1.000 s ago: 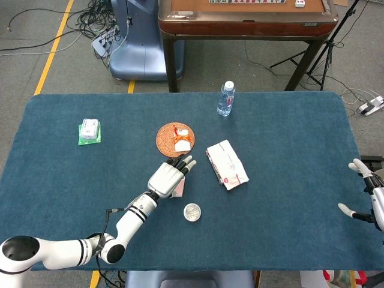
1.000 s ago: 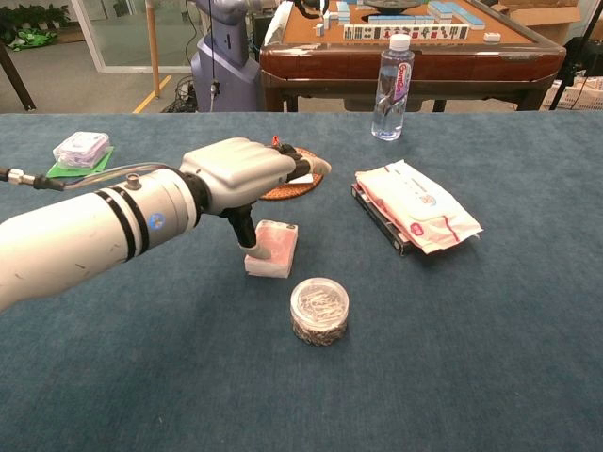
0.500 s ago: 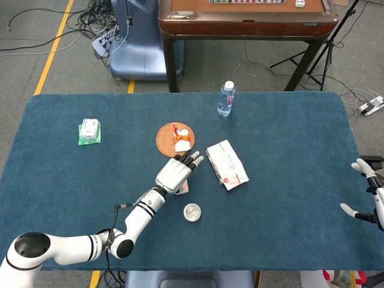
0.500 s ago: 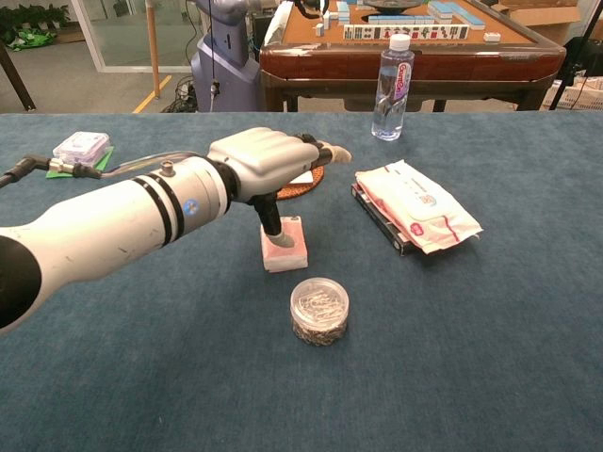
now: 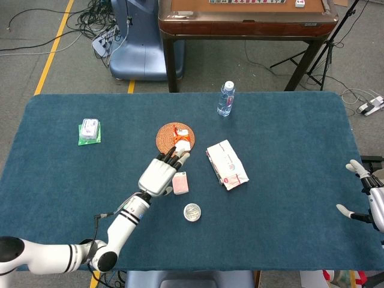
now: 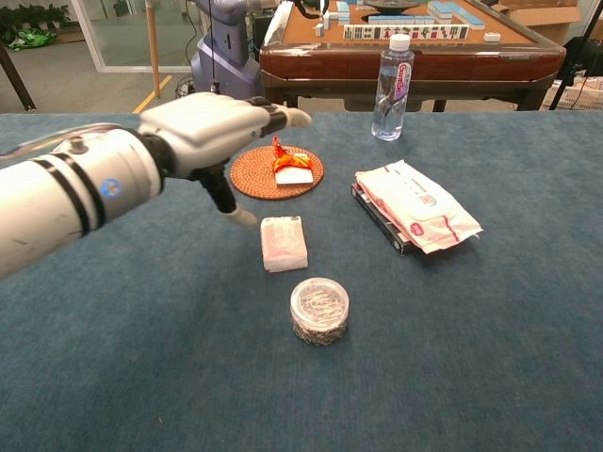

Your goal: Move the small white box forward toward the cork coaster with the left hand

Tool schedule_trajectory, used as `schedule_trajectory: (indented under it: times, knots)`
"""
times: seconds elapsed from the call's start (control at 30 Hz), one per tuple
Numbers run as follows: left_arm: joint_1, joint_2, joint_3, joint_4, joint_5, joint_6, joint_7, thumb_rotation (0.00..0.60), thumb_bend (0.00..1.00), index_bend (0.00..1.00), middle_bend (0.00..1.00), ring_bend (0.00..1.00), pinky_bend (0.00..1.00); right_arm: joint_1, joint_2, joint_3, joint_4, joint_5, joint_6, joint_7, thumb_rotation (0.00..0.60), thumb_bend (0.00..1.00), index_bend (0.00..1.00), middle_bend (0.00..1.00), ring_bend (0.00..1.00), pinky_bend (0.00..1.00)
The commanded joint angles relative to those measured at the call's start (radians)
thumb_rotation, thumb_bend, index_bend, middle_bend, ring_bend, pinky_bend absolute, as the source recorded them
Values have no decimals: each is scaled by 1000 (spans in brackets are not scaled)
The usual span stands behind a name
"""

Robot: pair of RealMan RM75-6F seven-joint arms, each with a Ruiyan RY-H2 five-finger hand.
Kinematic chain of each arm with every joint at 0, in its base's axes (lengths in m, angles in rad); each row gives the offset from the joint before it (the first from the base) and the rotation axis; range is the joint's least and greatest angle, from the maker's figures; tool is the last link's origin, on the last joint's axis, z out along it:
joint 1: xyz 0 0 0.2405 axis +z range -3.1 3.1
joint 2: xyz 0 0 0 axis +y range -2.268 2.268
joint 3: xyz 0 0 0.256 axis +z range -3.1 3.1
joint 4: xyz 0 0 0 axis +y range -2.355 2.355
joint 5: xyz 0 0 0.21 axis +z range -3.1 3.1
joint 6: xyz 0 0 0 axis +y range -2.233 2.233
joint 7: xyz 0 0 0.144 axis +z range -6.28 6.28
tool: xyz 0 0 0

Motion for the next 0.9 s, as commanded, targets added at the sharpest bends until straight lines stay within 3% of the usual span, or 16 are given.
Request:
schedule_trajectory:
  times: [0.03,0.3,0.6,0.77,0.9]
  knots:
    - [94,123,68,-149,0,113,66,600,0,0,0,0,239,0,-2,-2,-8,-4,2,-17,600,0,36,206,224,463]
    - [258,336,212,-313,77,245,36,600,0,0,0,0,237,4,-11,-5,-29,-8,2,-74,600,0,36,206,224,463]
    - [462,483,353,-355,249,402,-116,600,0,0,0,0,237,15,-27,-10,-58,-15,-8,-159,600,0,36,206,224,463]
    - [561,509,399,-315,347,480,-197,600,0,0,0,0,237,14,-29,-8,-68,-12,-1,-185,600,0,36,206,224,463]
    - [639,489,386,-241,402,564,-251,600,0,0,0,0,237,10,-29,-4,-71,-2,5,-187,600,0,36,207,224,463]
